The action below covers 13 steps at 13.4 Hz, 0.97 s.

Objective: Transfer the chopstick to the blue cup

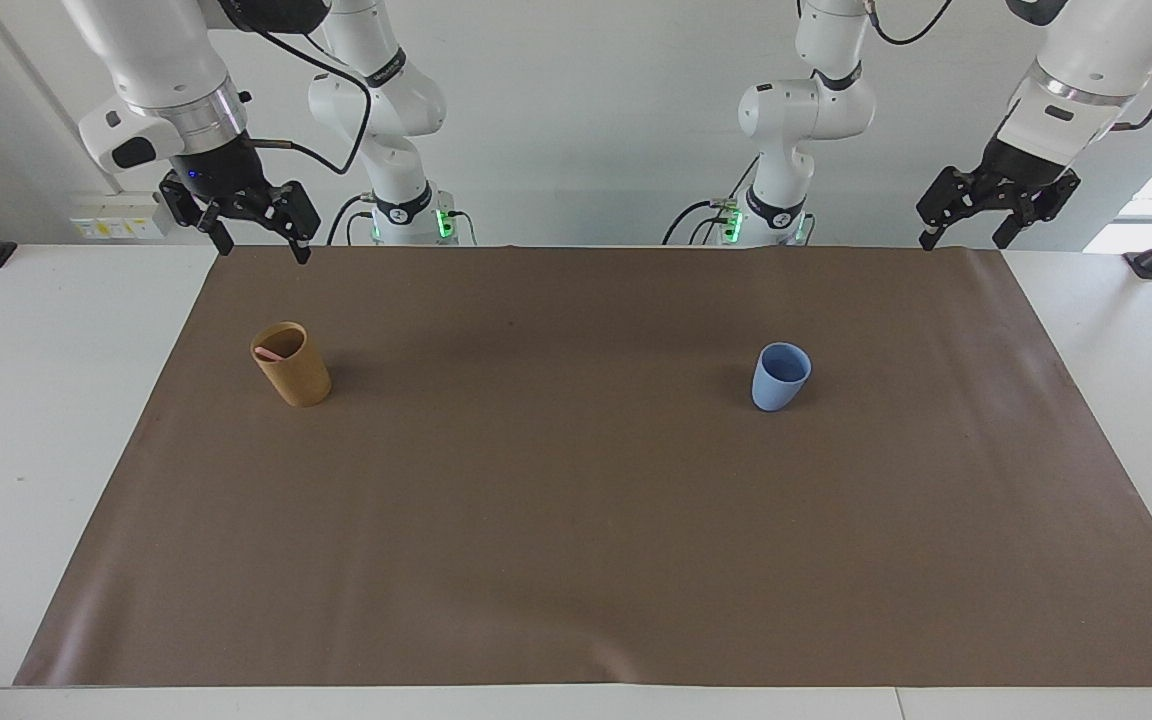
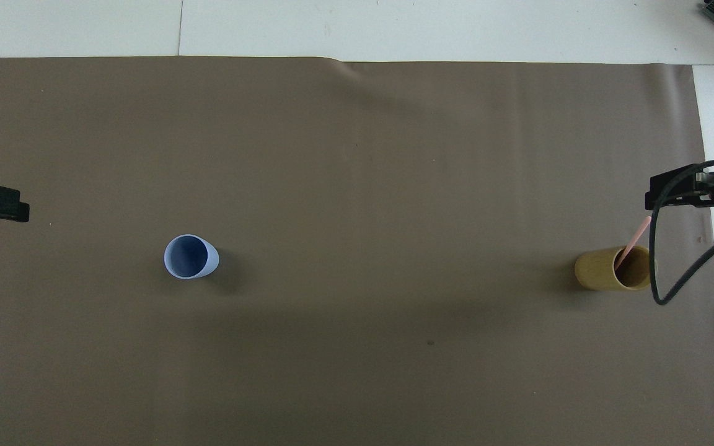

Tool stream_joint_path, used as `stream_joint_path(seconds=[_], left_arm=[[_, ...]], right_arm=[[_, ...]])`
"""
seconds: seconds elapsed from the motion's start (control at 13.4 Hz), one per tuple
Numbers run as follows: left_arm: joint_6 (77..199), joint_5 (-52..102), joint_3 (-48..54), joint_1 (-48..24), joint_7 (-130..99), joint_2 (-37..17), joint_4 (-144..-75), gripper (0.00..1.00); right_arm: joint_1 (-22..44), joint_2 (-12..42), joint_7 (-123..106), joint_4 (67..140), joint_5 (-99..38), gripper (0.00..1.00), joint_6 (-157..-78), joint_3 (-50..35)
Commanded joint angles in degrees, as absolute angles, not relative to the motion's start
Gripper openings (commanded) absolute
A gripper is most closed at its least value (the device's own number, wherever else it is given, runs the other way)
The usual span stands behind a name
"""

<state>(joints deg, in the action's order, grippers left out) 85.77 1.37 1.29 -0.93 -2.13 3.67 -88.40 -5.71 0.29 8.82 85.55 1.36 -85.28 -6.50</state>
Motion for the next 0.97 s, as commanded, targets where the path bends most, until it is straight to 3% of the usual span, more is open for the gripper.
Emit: stream_joint_path(seconds=[0.0,0.9], left_arm=[[84.81,1.41,1.49,-0.44,-1.67,4.04,-88.07,1.0],[83.76,0.97,1.49,-0.27,0.44,5.1,-90.88,1.0]], right_arm=[[-6.42,-1.49,7.82,87.63,0.79,1.0,-84.3,-6.77],[-6.42,-1.23,7.29,87.19,0.88,1.0,-84.99,-6.77]])
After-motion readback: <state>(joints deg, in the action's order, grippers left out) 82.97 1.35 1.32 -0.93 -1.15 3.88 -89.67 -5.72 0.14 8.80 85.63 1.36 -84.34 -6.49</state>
